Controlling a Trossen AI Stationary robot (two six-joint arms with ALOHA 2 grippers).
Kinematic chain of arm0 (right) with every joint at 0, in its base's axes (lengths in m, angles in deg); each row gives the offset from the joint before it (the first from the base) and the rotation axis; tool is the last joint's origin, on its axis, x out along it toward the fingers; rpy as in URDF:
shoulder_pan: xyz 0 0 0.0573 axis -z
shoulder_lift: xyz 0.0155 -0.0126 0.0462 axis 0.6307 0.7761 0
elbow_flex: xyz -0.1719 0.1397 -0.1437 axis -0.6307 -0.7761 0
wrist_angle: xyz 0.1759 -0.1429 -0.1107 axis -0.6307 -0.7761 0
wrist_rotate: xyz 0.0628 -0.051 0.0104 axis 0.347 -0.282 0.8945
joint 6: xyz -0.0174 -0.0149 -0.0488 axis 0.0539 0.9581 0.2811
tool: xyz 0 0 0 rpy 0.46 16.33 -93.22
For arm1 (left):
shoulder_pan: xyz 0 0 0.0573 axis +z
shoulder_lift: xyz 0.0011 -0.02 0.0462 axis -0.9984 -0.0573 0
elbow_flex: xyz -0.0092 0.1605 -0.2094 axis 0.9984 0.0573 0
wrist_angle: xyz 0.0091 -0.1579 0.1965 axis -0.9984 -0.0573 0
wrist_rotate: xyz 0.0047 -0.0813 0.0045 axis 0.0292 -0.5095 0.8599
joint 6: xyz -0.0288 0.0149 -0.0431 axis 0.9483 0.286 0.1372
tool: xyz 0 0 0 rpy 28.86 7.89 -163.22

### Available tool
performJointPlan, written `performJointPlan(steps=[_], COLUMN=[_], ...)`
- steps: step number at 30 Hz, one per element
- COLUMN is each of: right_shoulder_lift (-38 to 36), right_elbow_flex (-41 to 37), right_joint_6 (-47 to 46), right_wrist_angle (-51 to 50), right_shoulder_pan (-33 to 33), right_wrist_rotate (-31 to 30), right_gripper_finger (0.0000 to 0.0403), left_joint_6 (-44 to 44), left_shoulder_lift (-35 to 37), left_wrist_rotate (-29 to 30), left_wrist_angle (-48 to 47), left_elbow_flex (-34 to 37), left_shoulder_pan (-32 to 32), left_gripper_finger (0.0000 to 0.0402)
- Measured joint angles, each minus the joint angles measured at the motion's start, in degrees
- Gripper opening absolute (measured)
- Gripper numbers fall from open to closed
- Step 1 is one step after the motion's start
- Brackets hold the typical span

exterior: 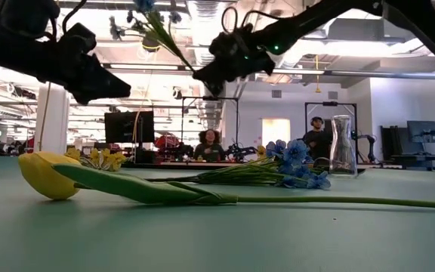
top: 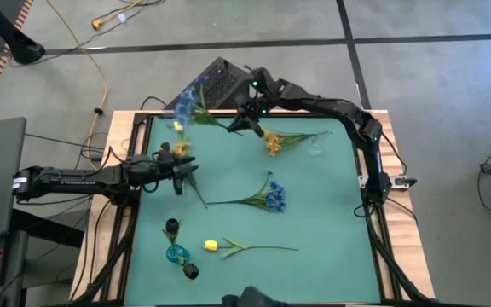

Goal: Sort flowers into vase by color
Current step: Put the top blue flowers into the blue flower vase

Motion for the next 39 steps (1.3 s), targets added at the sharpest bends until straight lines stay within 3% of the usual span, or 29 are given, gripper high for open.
performJointPlan(steps=[5, 9, 13, 21, 24, 27, 39], right_shoulder_lift=[0.54, 0.59, 0.59, 0.59, 0.59, 0.68, 0.70], right_elbow_flex=[-0.04, -0.04, -0.04, -0.04, -0.04, -0.04, -0.04], right_joint_6=[-3.00, -8.33, -11.73, -13.13, -14.95, -15.40, -16.10], right_wrist_angle=[6.67, 12.82, 17.98, 23.97, 27.03, 28.31, 27.10], right_shoulder_pan=[-4.33, -7.32, -8.84, -13.13, -14.48, -15.44, -17.40], right_wrist_rotate=[-2.71, -9.17, -9.33, -9.60, -14.09, -15.82, -24.19], right_gripper_finger=[0.0027, 0.0027, 0.0027, 0.0027, 0.0027, 0.0027, 0.0027], left_joint_6=[-2.43, -3.48, -4.19, -2.16, -0.72, -1.07, -2.81], left_shoulder_lift=[0.00, 0.02, 0.02, 0.00, 0.02, 0.00, 0.02], left_wrist_rotate=[3.26, 1.44, -0.83, 0.27, -1.65, -5.71, -7.26], left_wrist_angle=[5.71, 12.06, 17.06, 26.56, 28.56, 28.65, 33.35], left_elbow_flex=[0.00, 0.00, 0.00, -0.02, -0.02, -0.02, -0.19], left_shoulder_pan=[0.22, 0.89, 1.27, 1.27, 1.32, 1.25, 1.27], left_gripper_finger=[0.0143, 0.0143, 0.0143, 0.0143, 0.0143, 0.0143, 0.0143])
